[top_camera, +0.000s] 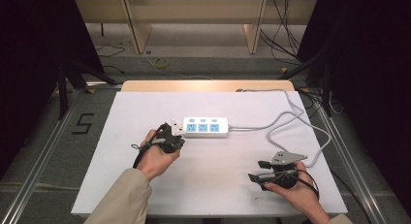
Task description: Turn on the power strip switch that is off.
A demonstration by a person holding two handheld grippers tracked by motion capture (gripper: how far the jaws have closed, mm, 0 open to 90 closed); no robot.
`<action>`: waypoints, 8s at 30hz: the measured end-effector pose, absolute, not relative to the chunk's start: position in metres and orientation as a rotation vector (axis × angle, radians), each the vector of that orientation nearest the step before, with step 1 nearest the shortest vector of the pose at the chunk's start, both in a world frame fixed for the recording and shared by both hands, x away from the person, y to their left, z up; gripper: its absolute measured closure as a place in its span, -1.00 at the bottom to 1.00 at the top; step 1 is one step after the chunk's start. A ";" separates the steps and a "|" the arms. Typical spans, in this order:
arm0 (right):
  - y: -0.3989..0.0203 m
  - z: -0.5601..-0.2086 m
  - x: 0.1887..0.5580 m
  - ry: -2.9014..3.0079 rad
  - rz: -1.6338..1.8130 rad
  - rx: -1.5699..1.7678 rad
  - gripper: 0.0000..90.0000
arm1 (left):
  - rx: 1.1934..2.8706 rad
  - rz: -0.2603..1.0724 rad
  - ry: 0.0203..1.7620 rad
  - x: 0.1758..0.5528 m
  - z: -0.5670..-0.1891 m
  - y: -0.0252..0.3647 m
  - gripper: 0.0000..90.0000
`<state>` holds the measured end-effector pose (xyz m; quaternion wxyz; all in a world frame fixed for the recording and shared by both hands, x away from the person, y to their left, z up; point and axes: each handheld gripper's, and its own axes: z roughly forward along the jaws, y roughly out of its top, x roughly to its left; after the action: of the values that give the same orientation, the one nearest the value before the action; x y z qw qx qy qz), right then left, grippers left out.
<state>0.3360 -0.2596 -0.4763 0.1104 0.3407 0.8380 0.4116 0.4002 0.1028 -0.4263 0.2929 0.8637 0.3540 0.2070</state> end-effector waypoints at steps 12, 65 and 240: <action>-0.260 -0.476 0.336 2.461 1.213 0.998 -0.20 | 2.310 0.551 0.937 0.408 -0.424 0.096 0.99; -0.259 -0.476 0.337 2.470 1.210 0.988 -0.20 | 2.335 0.524 0.972 0.439 -0.422 0.088 0.99; -0.259 -0.477 0.338 2.477 1.220 0.977 -0.20 | 2.506 0.577 0.983 0.538 -0.441 0.053 0.99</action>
<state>0.3384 -0.2591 -0.4768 0.1062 0.3316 0.8409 0.4142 0.5382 0.0534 -0.4405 0.1932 0.8931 0.3505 0.2055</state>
